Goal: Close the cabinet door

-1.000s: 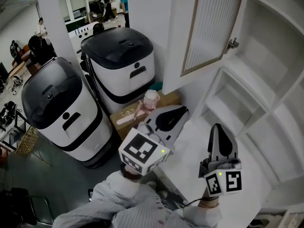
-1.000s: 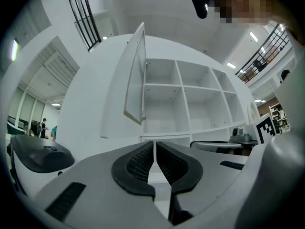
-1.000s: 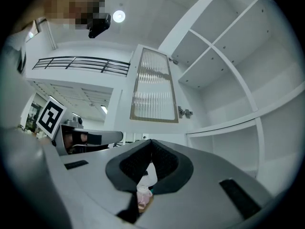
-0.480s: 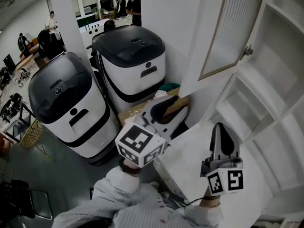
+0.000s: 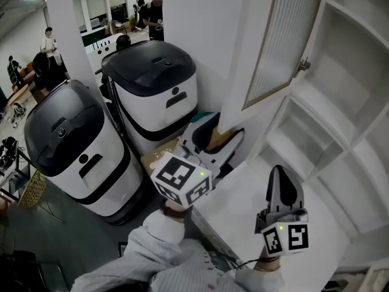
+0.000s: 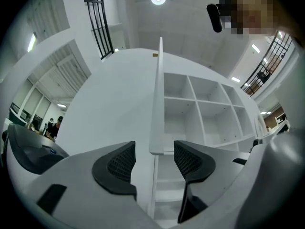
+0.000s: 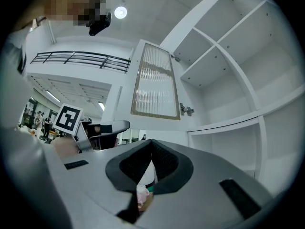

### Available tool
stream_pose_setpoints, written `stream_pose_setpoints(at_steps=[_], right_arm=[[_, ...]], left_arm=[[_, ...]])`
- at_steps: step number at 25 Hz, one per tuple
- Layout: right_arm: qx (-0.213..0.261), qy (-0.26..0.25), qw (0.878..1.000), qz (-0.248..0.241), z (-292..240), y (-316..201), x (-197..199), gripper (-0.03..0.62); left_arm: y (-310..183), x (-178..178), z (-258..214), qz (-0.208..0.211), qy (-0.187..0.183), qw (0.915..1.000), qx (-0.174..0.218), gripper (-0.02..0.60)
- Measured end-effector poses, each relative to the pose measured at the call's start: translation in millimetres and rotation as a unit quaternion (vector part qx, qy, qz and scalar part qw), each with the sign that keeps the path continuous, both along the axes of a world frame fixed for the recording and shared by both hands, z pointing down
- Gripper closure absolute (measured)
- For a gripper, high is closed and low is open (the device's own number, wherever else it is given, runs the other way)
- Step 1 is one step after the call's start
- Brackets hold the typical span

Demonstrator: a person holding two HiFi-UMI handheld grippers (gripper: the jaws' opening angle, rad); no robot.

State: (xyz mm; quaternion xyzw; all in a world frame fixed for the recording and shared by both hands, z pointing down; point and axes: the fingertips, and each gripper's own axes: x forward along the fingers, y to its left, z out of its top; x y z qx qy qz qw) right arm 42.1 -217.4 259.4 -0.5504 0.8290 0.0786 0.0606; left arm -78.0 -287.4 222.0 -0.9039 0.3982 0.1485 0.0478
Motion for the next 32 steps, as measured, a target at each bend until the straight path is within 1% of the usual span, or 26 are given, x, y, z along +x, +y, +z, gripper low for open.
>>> stream_pose_setpoints(at_steps=[7, 8, 11, 13, 15, 19, 23, 26, 32], right_arm=[[-0.003, 0.001, 1.0, 0.03, 9, -1, 11, 0.582], [-0.004, 0.001, 0.999, 0.034, 10, -2, 12, 0.582], [-0.005, -0.001, 0.999, 0.043, 13, -3, 14, 0.582], [-0.006, -0.001, 0.999, 0.048, 14, -4, 14, 0.582], [-0.006, -0.002, 0.998, 0.055, 16, -4, 13, 0.582], [-0.007, -0.004, 0.998, 0.068, 19, -1, 12, 0.582], [-0.009, -0.008, 0.996, 0.084, 22, 3, 16, 0.582], [-0.01, -0.012, 0.996, 0.092, 24, 5, 20, 0.582], [-0.013, -0.017, 0.995, 0.1, 28, 12, 32, 0.582]], left_arm=[[-14, 12, -7, 0.009, 0.011, 0.9997, 0.02, 0.336], [-16, 13, -8, 0.011, 0.011, 0.9997, 0.021, 0.35], [-20, 12, -8, 0.006, 0.012, 0.9996, 0.026, 0.436], [-20, 14, -8, 0.01, 0.012, 0.9995, 0.029, 0.458], [-18, 17, -9, 0.016, 0.009, 0.9992, 0.035, 0.499], [-17, 18, -9, 0.016, 0.001, 0.9989, 0.045, 0.503], [-15, 18, -8, 0.021, 0.008, 0.9988, 0.043, 0.503], [-14, 20, -9, 0.014, 0.014, 0.9987, 0.047, 0.503], [-9, 24, -9, 0.006, 0.018, 0.9989, 0.042, 0.503]])
